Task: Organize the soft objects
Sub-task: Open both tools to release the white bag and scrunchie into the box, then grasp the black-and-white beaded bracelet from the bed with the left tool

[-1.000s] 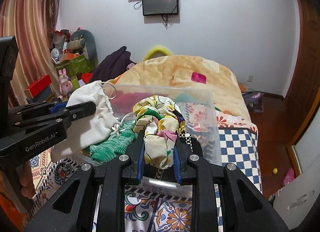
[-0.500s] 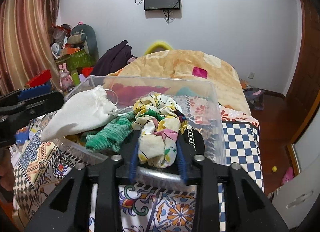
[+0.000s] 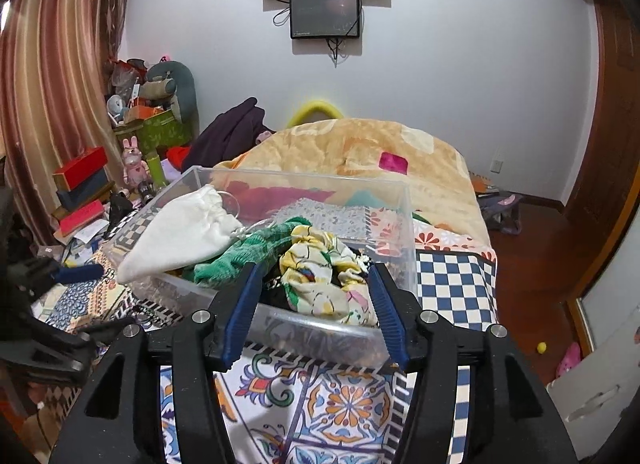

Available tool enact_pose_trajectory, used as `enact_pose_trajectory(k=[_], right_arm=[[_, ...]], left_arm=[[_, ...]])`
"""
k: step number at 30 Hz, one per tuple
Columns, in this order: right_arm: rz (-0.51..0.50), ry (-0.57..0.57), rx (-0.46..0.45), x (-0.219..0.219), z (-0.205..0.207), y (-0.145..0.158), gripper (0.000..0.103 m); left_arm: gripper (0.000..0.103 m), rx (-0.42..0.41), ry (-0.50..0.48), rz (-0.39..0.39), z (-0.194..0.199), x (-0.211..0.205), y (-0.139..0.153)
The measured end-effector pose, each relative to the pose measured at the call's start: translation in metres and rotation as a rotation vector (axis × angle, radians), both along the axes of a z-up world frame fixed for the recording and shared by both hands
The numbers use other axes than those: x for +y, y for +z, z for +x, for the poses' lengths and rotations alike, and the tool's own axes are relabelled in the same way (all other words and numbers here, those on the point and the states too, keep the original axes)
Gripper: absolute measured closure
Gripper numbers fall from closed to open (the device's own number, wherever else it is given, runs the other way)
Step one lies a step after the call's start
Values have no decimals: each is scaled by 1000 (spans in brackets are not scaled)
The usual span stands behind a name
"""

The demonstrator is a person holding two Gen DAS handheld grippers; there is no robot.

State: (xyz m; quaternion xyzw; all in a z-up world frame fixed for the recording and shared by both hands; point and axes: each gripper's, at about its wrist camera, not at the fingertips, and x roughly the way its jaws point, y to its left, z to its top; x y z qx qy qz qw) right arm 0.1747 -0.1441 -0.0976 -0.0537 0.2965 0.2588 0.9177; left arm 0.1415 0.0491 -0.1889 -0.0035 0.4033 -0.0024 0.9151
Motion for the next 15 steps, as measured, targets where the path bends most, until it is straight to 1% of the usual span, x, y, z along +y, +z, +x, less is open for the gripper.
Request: enact_pose_trajectory(k=[3,5,6,7,8,10,12,13,15], right_arm=[[-3,6,1,-3,-6,-1,49],[3,5,0,-5,-10,-2,41],[11,4,-6,-7,-13,-1,34],[17,4,-11,-8,-15,-1,32],[19,5,-15,-9,-19,0,32],[20,10,-18,-10,-24,0,31],[16,11,-24,-10,-27,1,31],[12,13,-31,-10,-29,1,30],[12,15,-37,-10,-32,1,29]], left_arm=[[18,37,9,-26,0,2,-13],[18,51,12,-47,1,3,-19],[22,51,11,-55,1,2,-20],[31,49,8,-61,1,2,-21],[35,49,0,-64,1,1,-22],[50,41,-4,-56,0,-2,-22],[59,36,-14,-58,-1,-3,-22],[68,33,-20,-66,-3,-3,-21],[74,31,-20,-69,-6,-5,-20]])
